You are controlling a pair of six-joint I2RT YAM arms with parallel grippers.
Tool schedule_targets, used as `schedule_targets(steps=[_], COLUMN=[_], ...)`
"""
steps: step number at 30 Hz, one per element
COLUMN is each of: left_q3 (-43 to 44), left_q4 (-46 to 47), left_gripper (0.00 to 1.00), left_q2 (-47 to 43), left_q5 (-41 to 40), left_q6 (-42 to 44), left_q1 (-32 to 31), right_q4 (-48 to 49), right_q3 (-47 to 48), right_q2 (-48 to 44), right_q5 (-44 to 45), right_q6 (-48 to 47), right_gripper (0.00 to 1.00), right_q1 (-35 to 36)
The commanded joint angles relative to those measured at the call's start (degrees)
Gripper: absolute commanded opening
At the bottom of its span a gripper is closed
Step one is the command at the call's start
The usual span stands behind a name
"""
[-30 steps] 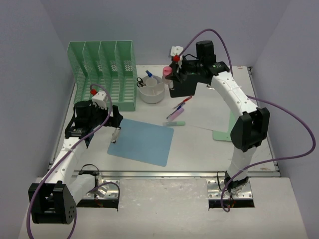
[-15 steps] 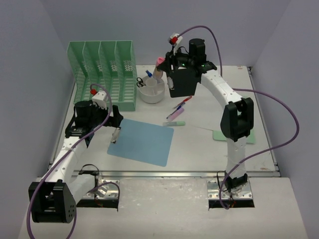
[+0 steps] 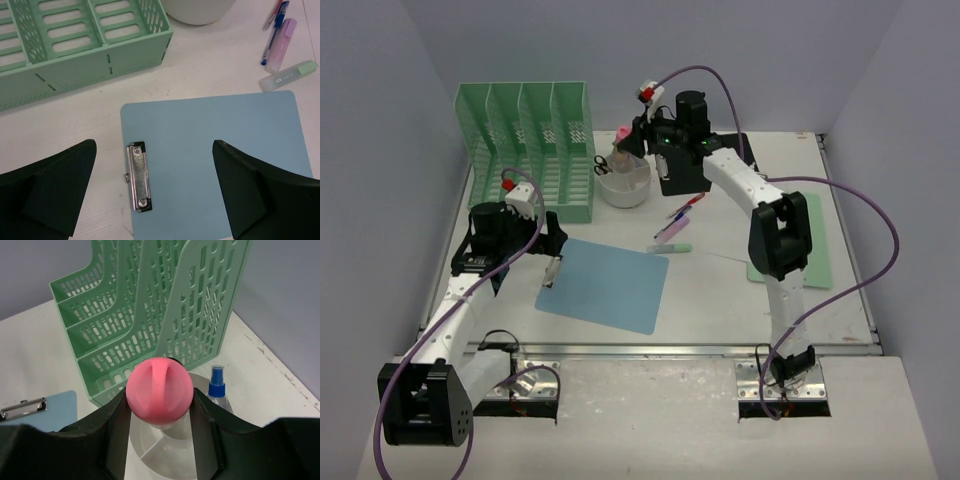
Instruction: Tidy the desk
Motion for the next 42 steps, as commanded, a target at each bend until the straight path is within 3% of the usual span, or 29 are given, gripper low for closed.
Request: schedule_targets(steps=[1,26,34,36,38,42], left_q3=[1.7,1.5,1.7,1.8,1.9,2.1], left_q4=[2.3,2.4,2.3,2.4,2.2,2.0], left_gripper=[1.0,1.0,1.0,1.0,1.0,1.0], left_q2=[-0.4,0.0,0.0,0.0,-0.1,-0.2], left_q5=[0.4,-0.1,-0.2,-0.4,-0.4,-0.6], left_q6=[0.3,0.6,0.7,0.7,0.8,0.8], left_q1=[0.1,0.1,0.1,0.1,0.2,0.1], right_q4=[5.6,4.5,3.5,3.3,3.0,2.8], right_q3=[1.1,-0.5,-0.8,-0.8,-0.7,-0.4], right_q2=[-0.4,1.8,2.1,2.3,2.5,2.6], right_q5=[1.5,2.4,2.7,2.8,3.0,3.1], right_q6=[-1.3,-5.8,-6.3,-6.4,-6.4,-6.0], right_gripper=[0.01,0.01,0.09,0.15,0.3,0.48], right_q1=[-0.1,0.2,0.8,0.8,0.9,0.9])
